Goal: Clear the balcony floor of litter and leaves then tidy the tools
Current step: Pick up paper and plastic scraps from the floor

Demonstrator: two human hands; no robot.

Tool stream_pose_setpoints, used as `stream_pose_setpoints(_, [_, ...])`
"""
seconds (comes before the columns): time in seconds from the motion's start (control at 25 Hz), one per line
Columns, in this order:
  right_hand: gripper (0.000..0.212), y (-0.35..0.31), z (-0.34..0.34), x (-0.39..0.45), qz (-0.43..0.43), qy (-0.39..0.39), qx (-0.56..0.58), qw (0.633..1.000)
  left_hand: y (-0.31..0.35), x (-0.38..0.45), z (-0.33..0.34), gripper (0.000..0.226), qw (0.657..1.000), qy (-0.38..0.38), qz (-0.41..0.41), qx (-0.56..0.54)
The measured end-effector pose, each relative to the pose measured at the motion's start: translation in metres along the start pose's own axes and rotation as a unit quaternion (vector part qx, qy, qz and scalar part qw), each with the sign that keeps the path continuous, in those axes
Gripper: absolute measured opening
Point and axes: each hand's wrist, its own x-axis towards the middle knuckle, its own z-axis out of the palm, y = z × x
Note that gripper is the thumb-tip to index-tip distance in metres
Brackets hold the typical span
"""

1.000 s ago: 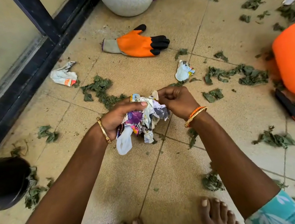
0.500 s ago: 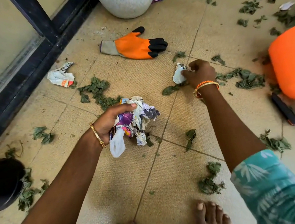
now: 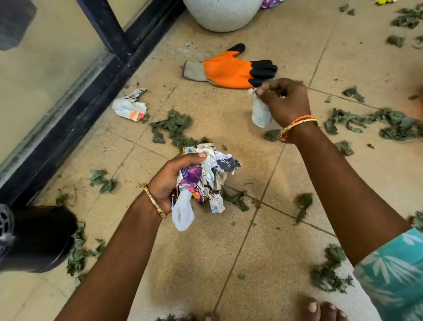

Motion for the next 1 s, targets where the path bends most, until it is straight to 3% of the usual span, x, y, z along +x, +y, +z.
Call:
stream_pose_setpoints(0.12, [0.019, -0.025, 0.032, -0.033, 0.062, -0.142, 0.140, 0.978, -0.002, -0.023, -0.015, 0.037, 1.000, 0.015, 0.003, -0.019])
stream_pose_setpoints(0.2, [0.021, -0.030, 0.056, -0.060, 0.084, -0.234, 0.136, 0.959, -0.005, -0.038, -0.024, 0.033, 1.000, 0.023, 0.006, -0.018])
stream_pose_setpoints(0.44, [0.020, -0.042, 0.098, -0.105, 0.043, -0.322, 0.091, 0.941, -0.027, -0.085, -0.054, 0.021, 0.997, 0.038, 0.018, -0.067])
stream_pose_setpoints(0.6, [0.014, -0.055, 0.126, -0.132, 0.054, -0.425, 0.080, 0.900, -0.036, -0.099, -0.078, 0.020, 0.995, 0.089, 0.008, -0.053])
stream_pose_setpoints(0.72, [0.005, -0.064, 0.153, -0.114, 0.063, -0.407, 0.041, 0.911, -0.034, -0.101, -0.099, 0.016, 0.990, 0.131, 0.000, -0.053])
stream_pose_setpoints(0.84, [0.015, -0.066, 0.189, -0.071, -0.094, -0.314, -0.105, 0.939, -0.027, -0.095, -0.117, 0.018, 0.986, 0.156, -0.001, -0.059])
stream_pose_setpoints(0.92, [0.024, -0.065, 0.215, -0.041, -0.170, -0.314, -0.252, 0.899, -0.021, -0.088, -0.129, 0.019, 0.984, 0.165, 0.004, -0.069])
stream_pose_setpoints(1.0, [0.028, -0.062, 0.240, -0.018, -0.156, -0.348, -0.369, 0.848, -0.016, -0.082, -0.141, 0.023, 0.983, 0.165, 0.006, -0.084])
